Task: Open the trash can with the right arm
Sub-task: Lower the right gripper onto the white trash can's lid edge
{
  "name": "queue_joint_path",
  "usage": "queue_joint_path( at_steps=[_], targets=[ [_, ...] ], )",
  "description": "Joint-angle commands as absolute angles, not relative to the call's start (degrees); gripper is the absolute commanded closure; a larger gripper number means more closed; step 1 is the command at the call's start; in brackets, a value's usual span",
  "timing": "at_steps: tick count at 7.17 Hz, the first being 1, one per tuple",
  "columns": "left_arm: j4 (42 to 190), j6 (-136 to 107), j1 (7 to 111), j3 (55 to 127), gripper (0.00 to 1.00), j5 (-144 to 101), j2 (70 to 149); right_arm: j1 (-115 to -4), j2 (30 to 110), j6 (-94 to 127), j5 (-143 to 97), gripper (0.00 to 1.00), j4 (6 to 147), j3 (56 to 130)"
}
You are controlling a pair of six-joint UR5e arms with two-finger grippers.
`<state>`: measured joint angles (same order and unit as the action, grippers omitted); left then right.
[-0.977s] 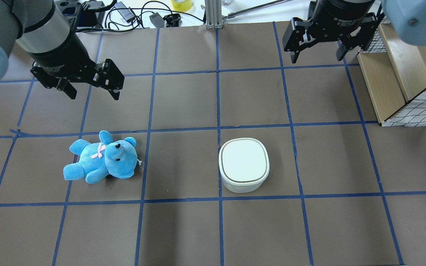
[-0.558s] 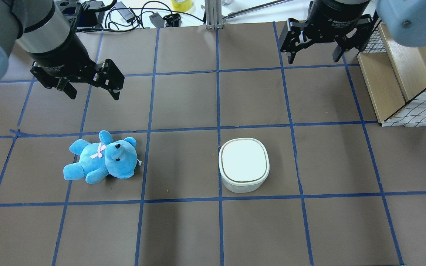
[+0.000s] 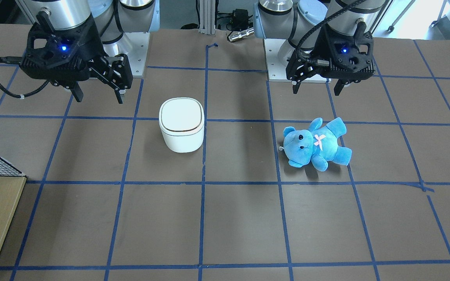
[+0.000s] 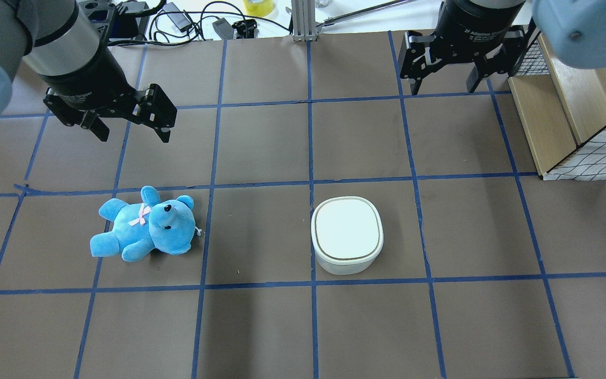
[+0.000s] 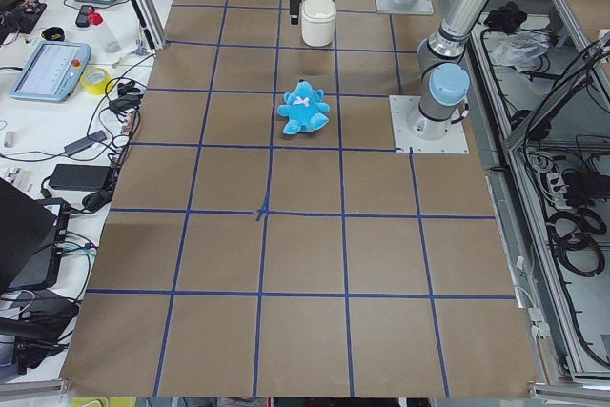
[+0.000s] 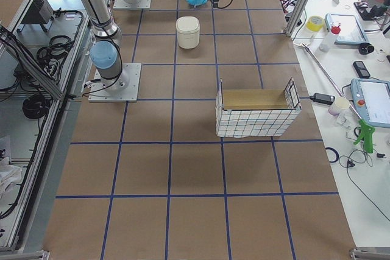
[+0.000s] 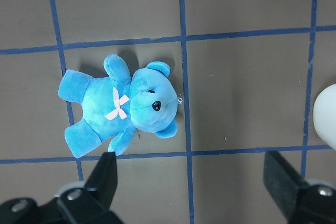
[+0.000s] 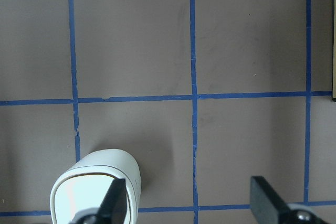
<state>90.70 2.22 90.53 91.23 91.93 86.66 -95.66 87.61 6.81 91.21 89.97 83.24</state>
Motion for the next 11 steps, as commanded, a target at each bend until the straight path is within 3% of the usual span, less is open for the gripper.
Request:
queue_joint_path(
  at_steps=[1, 2, 8, 11],
  targets=[
    [90.70, 2.29, 90.53, 91.23, 0.00, 91.93, 86.66, -100.87, 86.49, 16.98, 91.23, 0.77, 89.21, 85.24],
    [90.70, 2.29, 90.53, 91.23, 0.00, 91.93, 86.66, -103.94, 85.79, 21.92, 91.23, 0.99, 89.47, 87.08],
    [90.70, 2.29, 90.53, 91.23, 0.00, 91.93, 86.66, -108.02, 85.43, 22.42, 91.32, 1.00, 105.71, 107.55],
    [90.70, 2.20, 90.53, 91.23, 0.00, 91.93, 86.66, -108.02, 84.56, 22.41, 91.23, 1.00, 106.87, 109.16]
  ],
)
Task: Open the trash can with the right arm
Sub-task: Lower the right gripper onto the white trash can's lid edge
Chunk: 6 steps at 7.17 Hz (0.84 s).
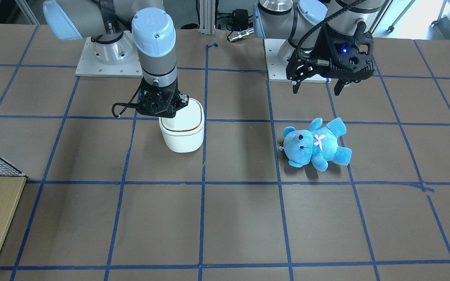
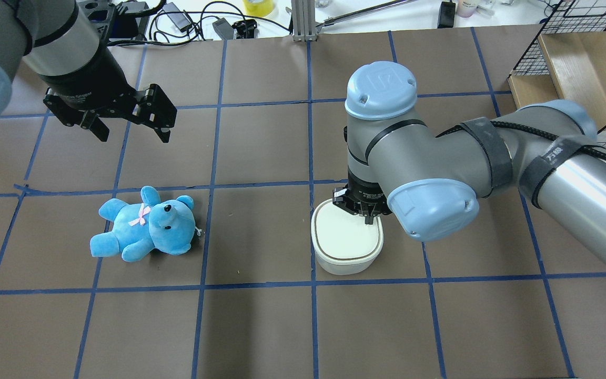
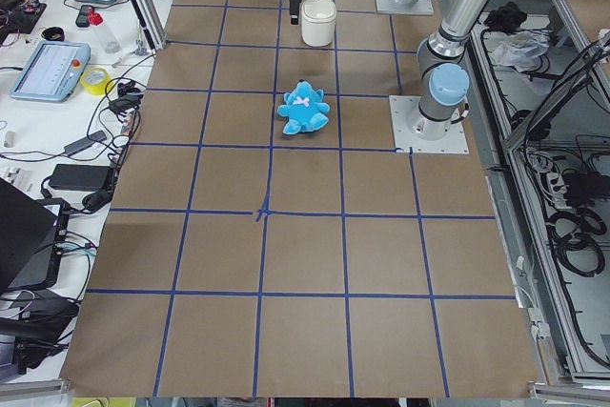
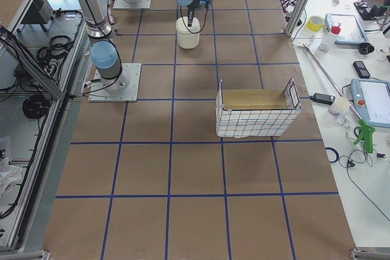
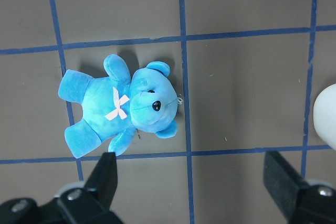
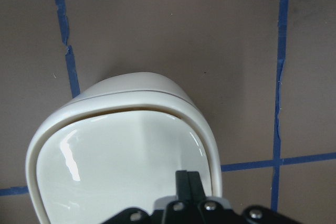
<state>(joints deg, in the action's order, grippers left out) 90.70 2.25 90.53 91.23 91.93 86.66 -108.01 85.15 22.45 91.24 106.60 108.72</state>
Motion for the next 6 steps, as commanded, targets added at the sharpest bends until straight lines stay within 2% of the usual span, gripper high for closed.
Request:
queue_joint_path(
  at_steps=[1, 6],
  targets=[
    [90.70, 2.28, 90.53, 91.23, 0.00, 91.93, 86.66, -108.02, 84.38, 22.41, 91.23, 1.00, 106.88, 109.16],
    [90.70, 2.29, 90.53, 91.23, 0.00, 91.93, 86.66, -108.19, 85.94, 22.41, 91.14, 0.98, 106.61, 107.59]
  ],
)
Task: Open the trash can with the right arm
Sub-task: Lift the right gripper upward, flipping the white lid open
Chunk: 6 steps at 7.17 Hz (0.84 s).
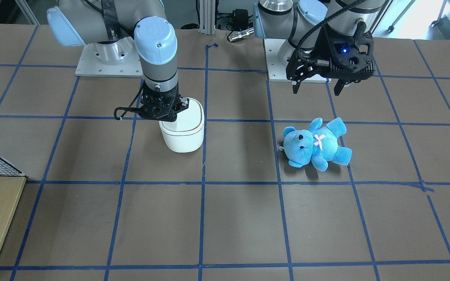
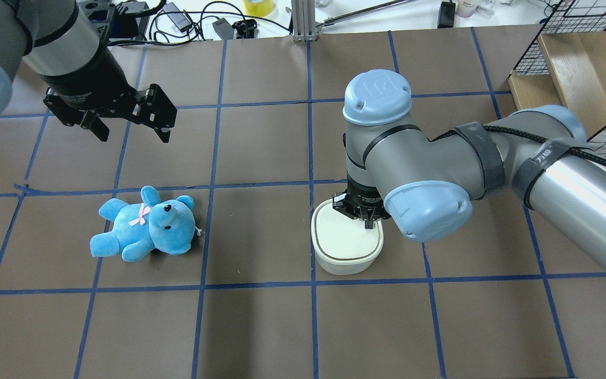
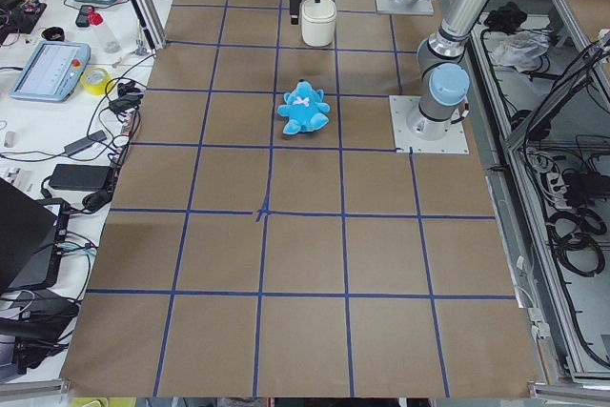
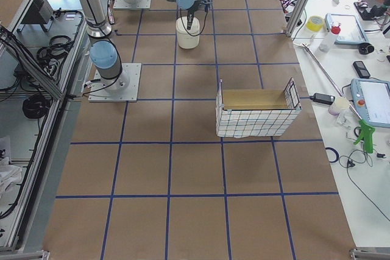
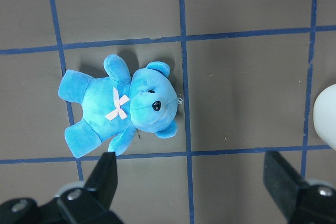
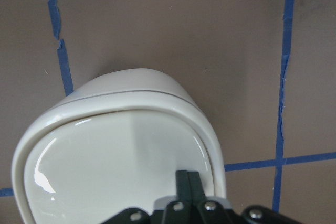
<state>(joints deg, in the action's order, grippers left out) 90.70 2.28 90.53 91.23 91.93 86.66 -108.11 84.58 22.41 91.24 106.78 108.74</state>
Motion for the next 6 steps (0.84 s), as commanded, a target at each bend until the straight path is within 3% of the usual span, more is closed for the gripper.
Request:
queue_joint_path(
  at_steps=[1, 5, 6],
  targets=[
    [90.70, 2.20, 90.53, 91.23, 0.00, 91.93, 86.66, -108.45, 88.74, 22.41, 91.40, 0.96, 103.22, 105.58],
    [90.70, 2.28, 90.53, 91.23, 0.00, 91.93, 86.66, -106.18, 88.68, 19.25, 92.28, 0.91, 90.62, 94.14],
    [90.70, 2.20, 90.53, 91.23, 0.00, 91.93, 86.66, -104.87, 88.77, 17.68, 92.46, 0.85, 90.70, 92.65]
  ],
)
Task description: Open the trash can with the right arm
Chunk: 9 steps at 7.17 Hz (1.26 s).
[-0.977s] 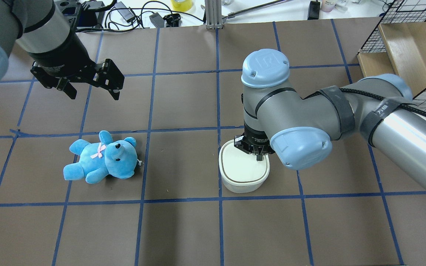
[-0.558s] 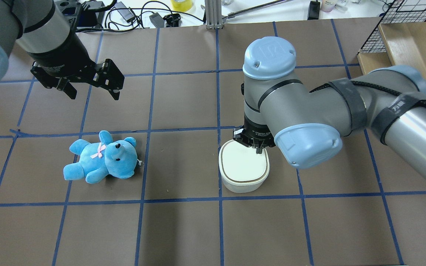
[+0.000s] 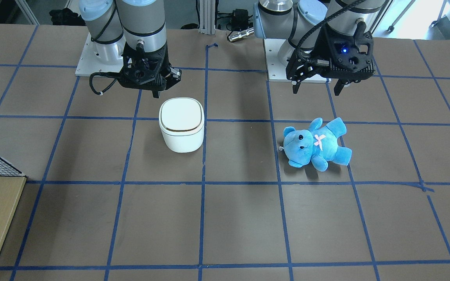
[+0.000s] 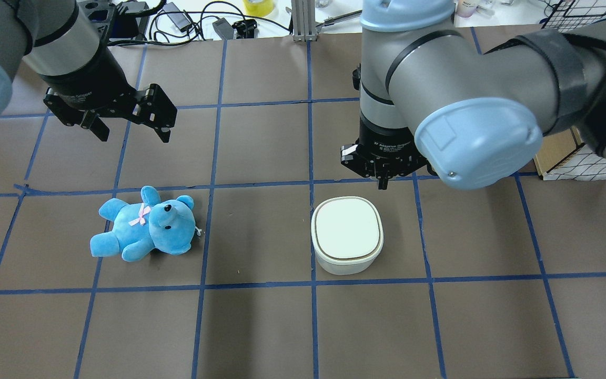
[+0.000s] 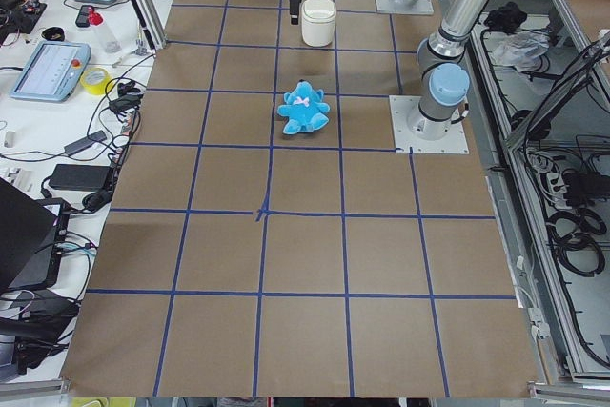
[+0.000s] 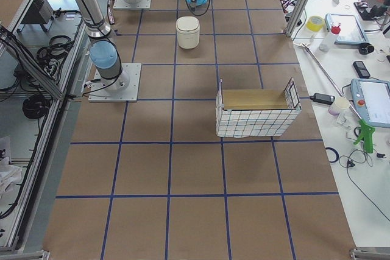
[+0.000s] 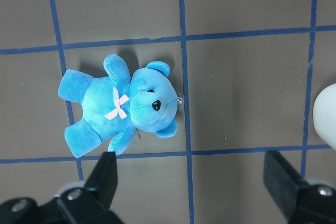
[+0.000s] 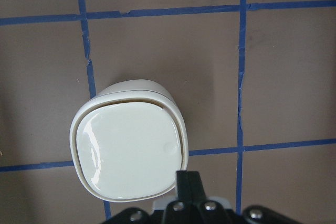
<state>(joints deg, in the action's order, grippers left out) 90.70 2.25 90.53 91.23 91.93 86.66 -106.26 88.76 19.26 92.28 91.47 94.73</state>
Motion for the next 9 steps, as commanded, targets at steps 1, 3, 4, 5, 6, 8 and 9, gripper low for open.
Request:
queue_joint_path(
  at_steps=[1, 3, 4, 5, 6, 8, 9],
  targets=[
    [90.70, 2.28, 90.53, 91.23, 0.00, 91.93, 86.66, -100.42, 88.77, 10.71, 92.03, 0.63, 90.53, 89.50],
    [90.70, 2.29, 90.53, 91.23, 0.00, 91.93, 86.66, -94.67, 88.94, 3.28, 92.28, 0.00, 89.30, 85.52],
    [90.70, 2.29, 90.53, 91.23, 0.00, 91.93, 86.66, -94.66, 88.86, 3.08, 92.11, 0.00, 89.56, 85.52],
    [90.70, 2.29, 90.53, 91.23, 0.00, 91.93, 86.66, -94.66, 88.94, 2.99, 91.59, 0.00, 89.56, 85.34],
    [90.70, 2.29, 90.53, 91.23, 0.00, 91.93, 86.66, -94.75, 88.95, 2.99, 91.41, 0.00, 89.65, 85.34],
    [90.70, 2.20, 90.53, 91.23, 0.00, 91.93, 86.66, -94.92, 88.86, 3.08, 91.32, 0.00, 91.13, 85.34],
    [90.70, 2.20, 90.53, 91.23, 0.00, 91.93, 86.66, -95.01, 88.94, 3.08, 91.14, 0.00, 91.66, 85.52]
  ],
)
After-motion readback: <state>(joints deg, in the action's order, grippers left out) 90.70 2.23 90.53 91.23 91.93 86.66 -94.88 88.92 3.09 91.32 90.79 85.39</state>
